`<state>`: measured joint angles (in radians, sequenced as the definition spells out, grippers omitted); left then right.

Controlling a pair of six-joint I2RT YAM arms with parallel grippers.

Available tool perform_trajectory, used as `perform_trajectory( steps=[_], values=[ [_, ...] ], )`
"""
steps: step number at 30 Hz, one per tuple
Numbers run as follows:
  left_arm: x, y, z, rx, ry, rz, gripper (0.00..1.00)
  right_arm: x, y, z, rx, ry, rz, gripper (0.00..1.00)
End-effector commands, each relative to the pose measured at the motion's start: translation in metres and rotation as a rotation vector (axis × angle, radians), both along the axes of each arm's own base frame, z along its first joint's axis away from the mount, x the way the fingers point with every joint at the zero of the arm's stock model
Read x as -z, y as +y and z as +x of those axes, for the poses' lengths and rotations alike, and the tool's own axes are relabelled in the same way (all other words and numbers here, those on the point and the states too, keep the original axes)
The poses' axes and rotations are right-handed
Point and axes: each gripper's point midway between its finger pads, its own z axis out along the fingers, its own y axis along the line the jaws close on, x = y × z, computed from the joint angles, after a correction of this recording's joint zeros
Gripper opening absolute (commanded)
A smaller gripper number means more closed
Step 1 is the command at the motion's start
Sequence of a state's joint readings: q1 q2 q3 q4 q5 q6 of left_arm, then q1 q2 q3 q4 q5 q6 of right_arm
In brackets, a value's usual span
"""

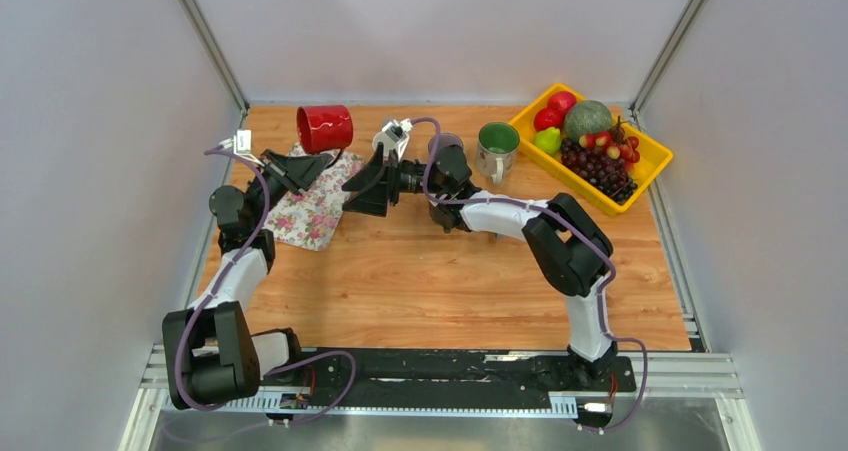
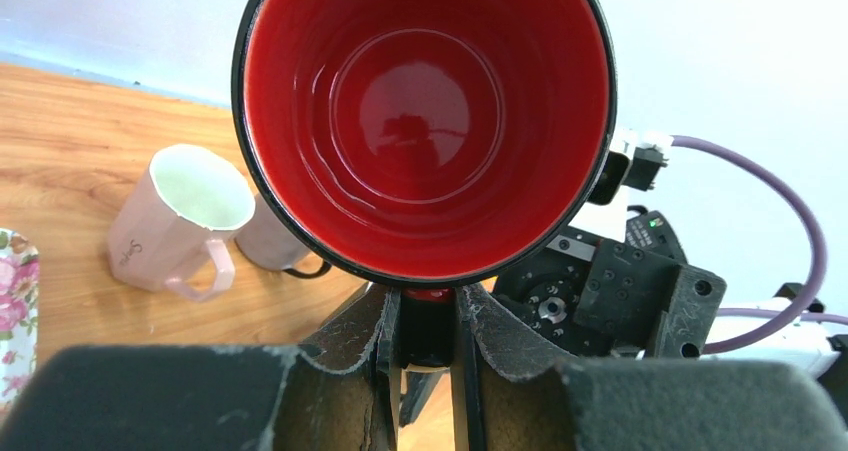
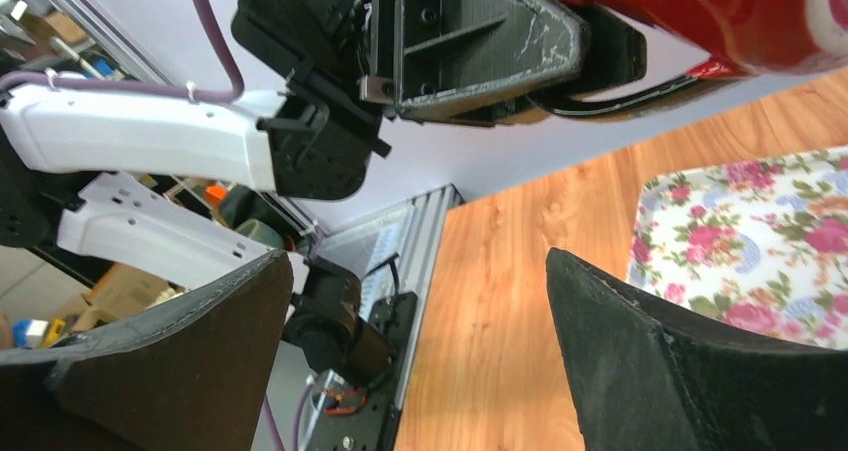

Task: Turn the mug right side up
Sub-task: Place the cup at the center of the board.

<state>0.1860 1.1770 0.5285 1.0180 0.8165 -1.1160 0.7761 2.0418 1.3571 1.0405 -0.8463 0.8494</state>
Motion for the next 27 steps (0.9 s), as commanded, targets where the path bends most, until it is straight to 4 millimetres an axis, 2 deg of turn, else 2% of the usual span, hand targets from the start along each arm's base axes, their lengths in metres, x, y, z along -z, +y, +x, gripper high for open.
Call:
perform_trajectory(
  steps=[1, 12, 17, 20, 23, 27],
  values=[
    [-0.043, 0.001, -0.008, -0.021, -0.184, 0.094, 0.00, -0.016, -0.018, -0.008, 0.012, -0.143, -0.027, 1.00],
    [-0.013, 0.009, 0.009, -0.071, -0.062, 0.261, 0.00, -0.018, -0.075, 0.005, 0.127, -0.282, -0.215, 1.00],
    [0.006, 0.020, 0.014, -0.136, 0.010, 0.378, 0.00, -0.034, -0.104, 0.007, 0.200, -0.348, -0.235, 1.00],
    [0.017, 0.021, 0.011, -0.151, 0.058, 0.469, 0.00, -0.042, -0.120, 0.010, 0.240, -0.372, -0.245, 1.00],
    [0.020, 0.021, 0.005, -0.167, 0.069, 0.523, 0.00, -0.045, -0.135, 0.012, 0.273, -0.402, -0.258, 1.00],
    [0.032, 0.011, -0.005, -0.148, 0.105, 0.586, 0.00, -0.043, -0.153, 0.017, 0.330, -0.435, -0.278, 1.00]
  ],
)
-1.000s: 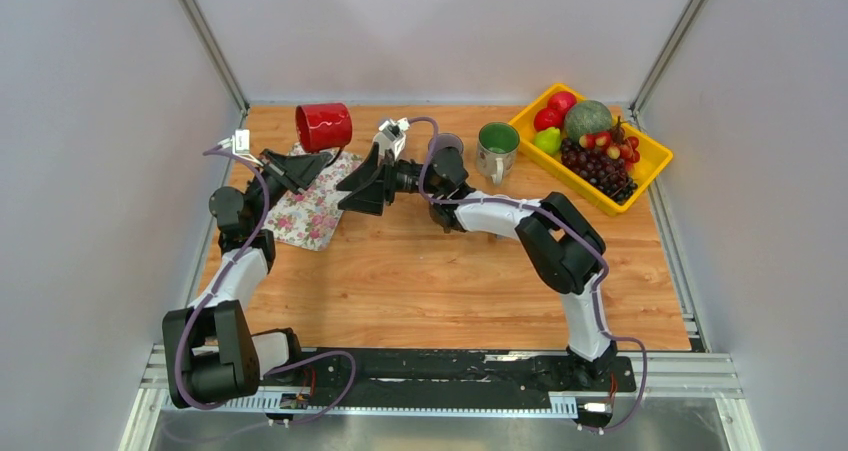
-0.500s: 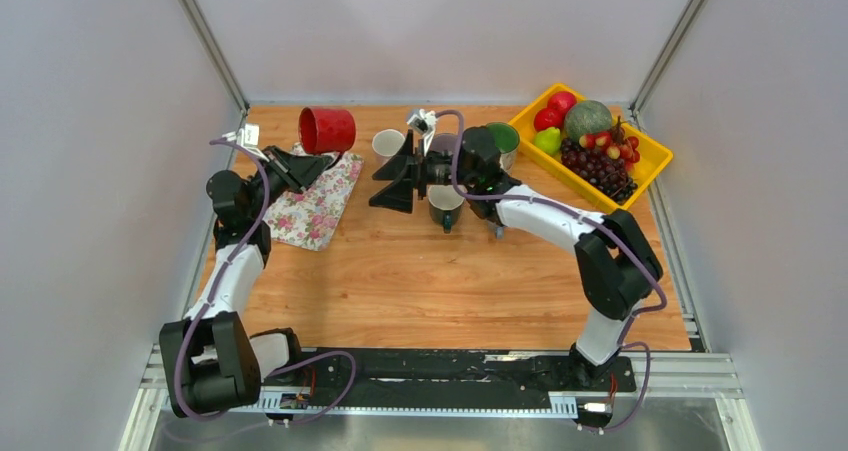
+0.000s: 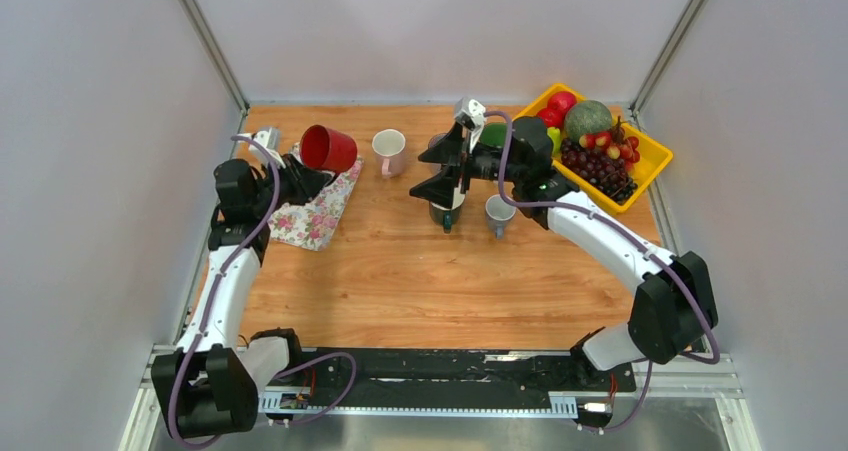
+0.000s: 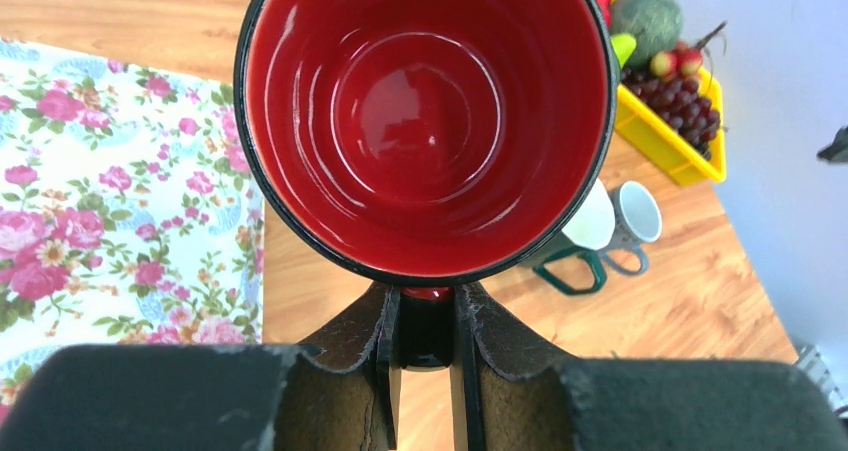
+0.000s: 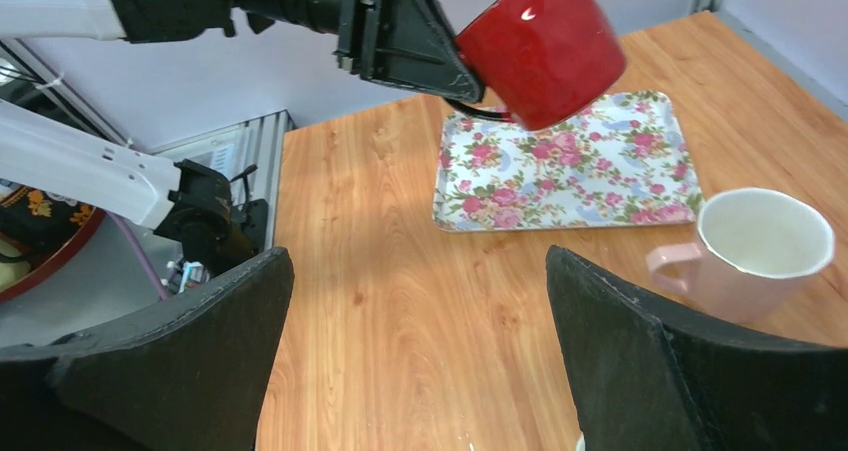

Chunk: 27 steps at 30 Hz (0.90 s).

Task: Turn the mug right side up
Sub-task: Place the cup at the center of the board.

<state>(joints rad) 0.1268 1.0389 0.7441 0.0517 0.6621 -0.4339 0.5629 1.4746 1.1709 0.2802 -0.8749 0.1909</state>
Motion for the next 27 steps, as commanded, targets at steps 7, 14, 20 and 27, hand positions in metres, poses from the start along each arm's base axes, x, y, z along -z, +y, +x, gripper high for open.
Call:
perform_trajectory(
  steps=[7, 14, 20, 27],
  values=[
    [0.001, -0.019, -0.018, 0.025, -0.029, 0.207, 0.00, -0.012, -0.044, 0.009, 0.138, -0.141, -0.020, 1.00],
    [0.035, -0.036, -0.024, 0.058, 0.022, 0.232, 0.00, -0.022, -0.069, 0.018, 0.238, -0.187, -0.015, 1.00],
    [0.052, -0.044, -0.022, 0.040, 0.057, 0.281, 0.00, -0.024, -0.084, 0.023, 0.315, -0.224, -0.020, 1.00],
    [0.069, -0.052, -0.022, 0.030, 0.093, 0.313, 0.00, -0.028, -0.098, 0.031, 0.395, -0.226, -0.022, 1.00]
  ],
)
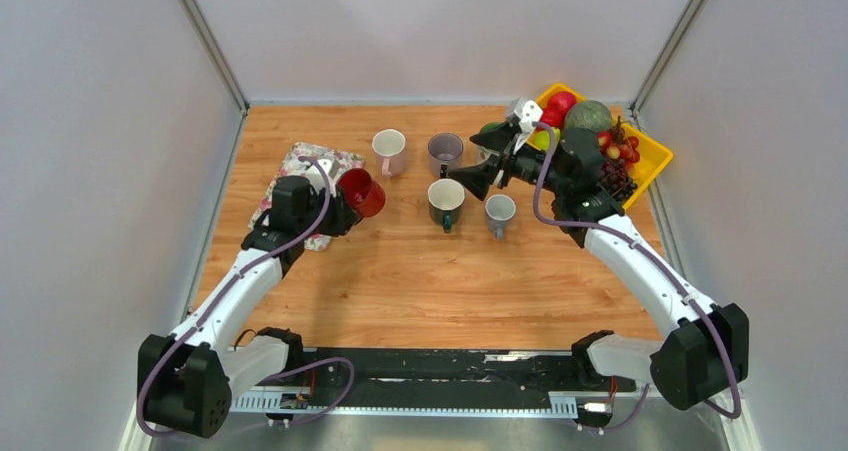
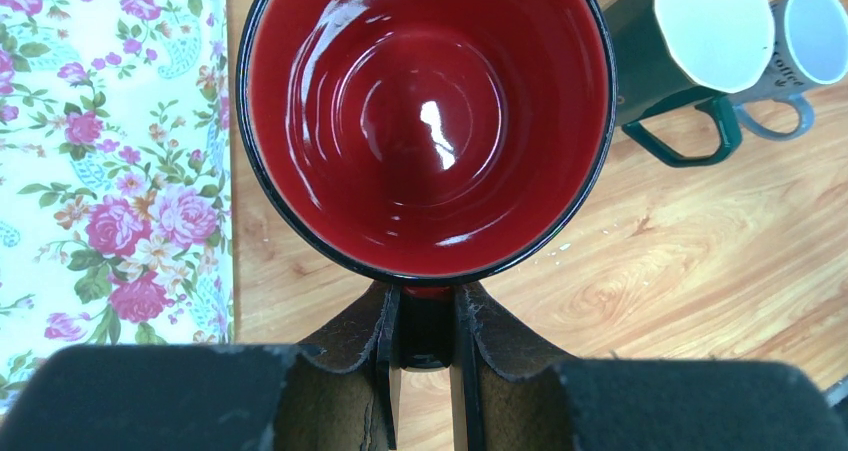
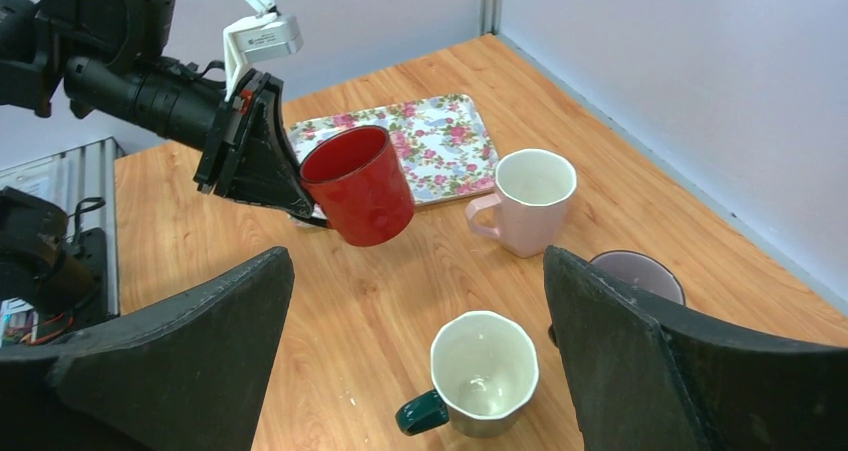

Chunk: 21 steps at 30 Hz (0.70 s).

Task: Turn the mug right side up
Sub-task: Place the cup at the center of the board.

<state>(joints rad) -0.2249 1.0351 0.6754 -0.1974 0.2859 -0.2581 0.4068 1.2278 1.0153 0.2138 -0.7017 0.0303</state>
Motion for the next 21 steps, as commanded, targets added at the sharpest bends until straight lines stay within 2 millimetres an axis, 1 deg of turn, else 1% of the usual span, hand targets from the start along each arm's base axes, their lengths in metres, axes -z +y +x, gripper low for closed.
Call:
perform_trajectory(
  steps=[1, 7, 16, 21],
  values=[
    [-0.019, -0.002, 0.021, -0.027, -0.115, 0.020, 0.00, -0.015, -0.015, 0.005, 0.069, -0.067, -0.002, 1.00],
    [-0.003, 0.005, 0.028, -0.113, -0.061, 0.044, 0.00, -0.021, -0.023, 0.008, 0.098, -0.095, -0.007, 1.00],
    [0.018, 0.007, 0.034, -0.178, -0.002, 0.082, 0.00, -0.014, -0.025, 0.010, 0.110, -0.086, -0.015, 1.00],
    [0.027, 0.002, 0.036, -0.179, 0.024, 0.132, 0.00, -0.013, -0.026, 0.011, 0.116, -0.088, -0.018, 1.00]
  ],
)
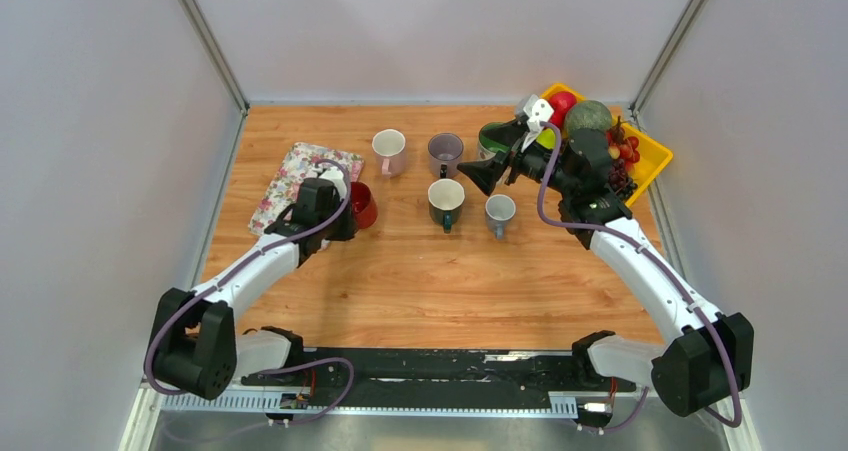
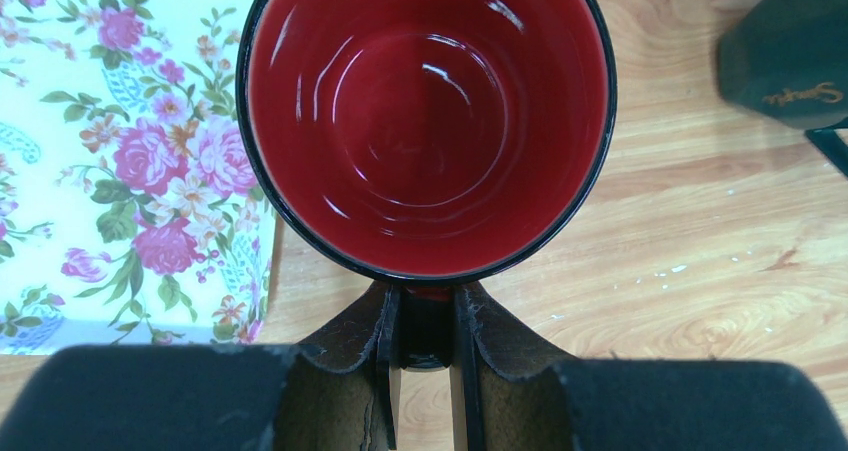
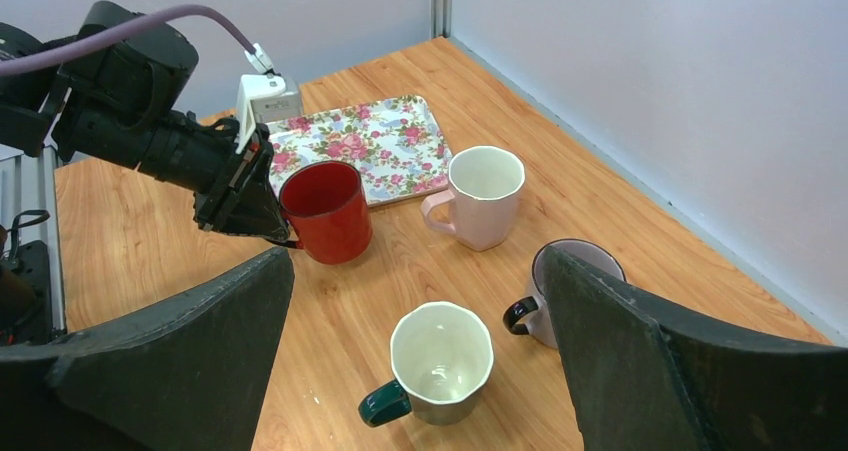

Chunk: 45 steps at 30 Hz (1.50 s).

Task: Turn the mug right side up
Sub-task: Place the cup at the center of the board.

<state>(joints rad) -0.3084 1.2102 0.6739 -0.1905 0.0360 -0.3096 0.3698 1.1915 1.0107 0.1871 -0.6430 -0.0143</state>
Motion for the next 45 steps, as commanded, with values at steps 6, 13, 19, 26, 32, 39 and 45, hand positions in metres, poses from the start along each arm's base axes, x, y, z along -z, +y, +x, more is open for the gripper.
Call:
perform_trajectory(
  steps=[6, 13, 19, 26, 32, 39, 45],
  values=[
    [-0.026, -0.026, 0.027, 0.015, -0.102, 0.008, 0.00, -0.001, -0.005, 0.003, 0.024, -0.034, -0.010, 1.00],
    [-0.024, -0.047, 0.028, 0.066, -0.099, 0.015, 0.00, 0.000, -0.005, 0.003, 0.026, -0.033, -0.012, 1.00],
    [-0.019, -0.051, 0.033, 0.063, -0.089, 0.034, 0.00, -0.001, -0.006, 0.001, 0.027, -0.038, -0.012, 1.00],
    [-0.015, -0.055, 0.040, 0.056, -0.056, 0.046, 0.00, -0.002, -0.007, 0.001, 0.028, -0.039, -0.009, 1.00],
    [-0.011, -0.060, 0.040, 0.054, -0.038, 0.062, 0.00, -0.003, -0.007, 0.002, 0.030, -0.040, -0.009, 1.00],
    [-0.007, -0.063, 0.038, 0.054, -0.028, 0.079, 0.00, -0.001, -0.006, 0.004, 0.028, -0.037, -0.011, 1.00],
    [-0.003, -0.064, 0.038, 0.054, -0.020, 0.091, 0.01, -0.002, -0.007, 0.003, 0.032, -0.042, -0.011, 1.00]
  ],
)
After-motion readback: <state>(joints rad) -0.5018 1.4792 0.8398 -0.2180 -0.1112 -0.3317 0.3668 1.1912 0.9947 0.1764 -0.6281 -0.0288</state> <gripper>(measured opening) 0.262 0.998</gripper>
